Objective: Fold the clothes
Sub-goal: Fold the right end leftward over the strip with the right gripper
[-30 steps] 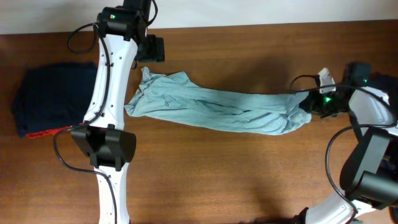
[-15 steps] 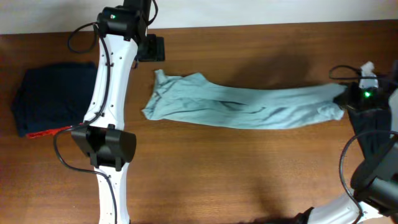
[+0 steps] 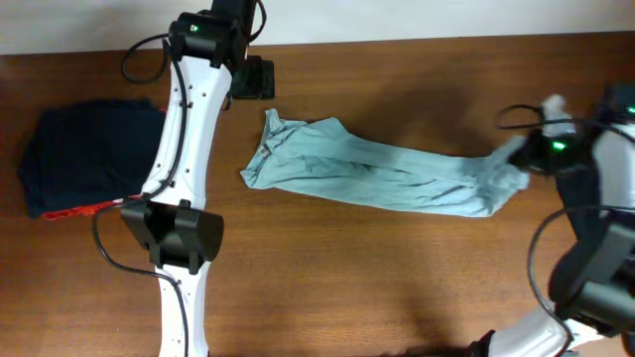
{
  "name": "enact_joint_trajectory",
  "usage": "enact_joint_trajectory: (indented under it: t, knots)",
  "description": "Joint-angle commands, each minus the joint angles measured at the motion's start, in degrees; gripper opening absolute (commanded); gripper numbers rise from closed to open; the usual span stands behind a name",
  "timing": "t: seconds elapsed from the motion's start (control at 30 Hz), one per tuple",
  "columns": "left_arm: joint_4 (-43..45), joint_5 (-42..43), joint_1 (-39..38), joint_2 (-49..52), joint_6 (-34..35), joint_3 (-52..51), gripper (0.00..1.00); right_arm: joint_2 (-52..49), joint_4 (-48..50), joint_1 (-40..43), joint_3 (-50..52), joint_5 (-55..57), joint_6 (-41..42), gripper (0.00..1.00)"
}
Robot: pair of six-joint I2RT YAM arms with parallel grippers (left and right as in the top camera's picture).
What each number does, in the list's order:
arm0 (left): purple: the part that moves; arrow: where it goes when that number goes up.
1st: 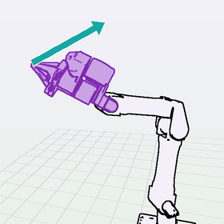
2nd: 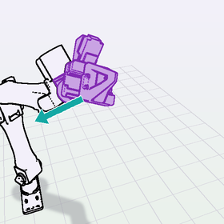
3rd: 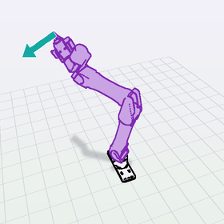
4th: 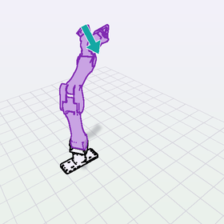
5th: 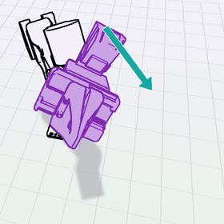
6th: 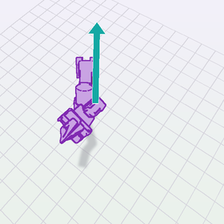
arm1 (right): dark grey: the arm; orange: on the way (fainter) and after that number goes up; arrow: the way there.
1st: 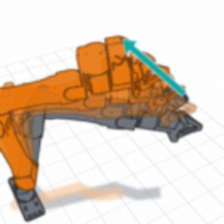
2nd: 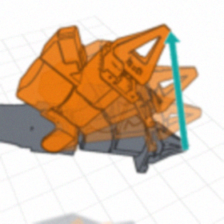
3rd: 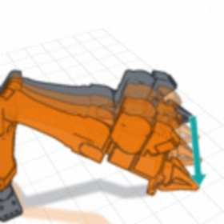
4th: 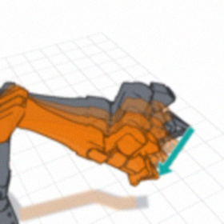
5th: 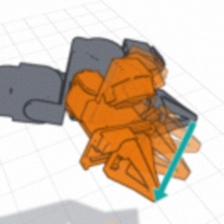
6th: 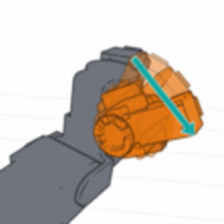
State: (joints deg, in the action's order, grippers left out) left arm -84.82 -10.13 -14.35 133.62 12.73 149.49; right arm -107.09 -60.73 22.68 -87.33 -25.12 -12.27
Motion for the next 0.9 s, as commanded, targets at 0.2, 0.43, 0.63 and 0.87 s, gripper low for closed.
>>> enact_joint_trajectory:
  t: [0.2, 0.43, 0.63, 0.87]
  knots:
    - [0.0, -0.7, 0.1, -0.1, 0.5, -0.4, 0.99, -2.7, 2.9, -22.4, -0.9, 7.5, 4.4, 0.04]
    - [0.0, -0.9, 0.2, -0.1, 0.5, -0.4, 0.99, -7.4, 3.8, -29.2, -0.9, 7.8, 6.6, 0.07]
    - [0.4, -0.8, 0.1, -0.1, 0.5, -0.4, 0.99, -7.4, 4.9, -31.8, -2.4, 5.0, 7.3, 0.64]
    - [0.4, -0.8, 0.1, -0.1, 0.5, -0.4, 0.99, -7.4, 4.9, -32.0, -8.7, -1.0, 11.9, 0.61]
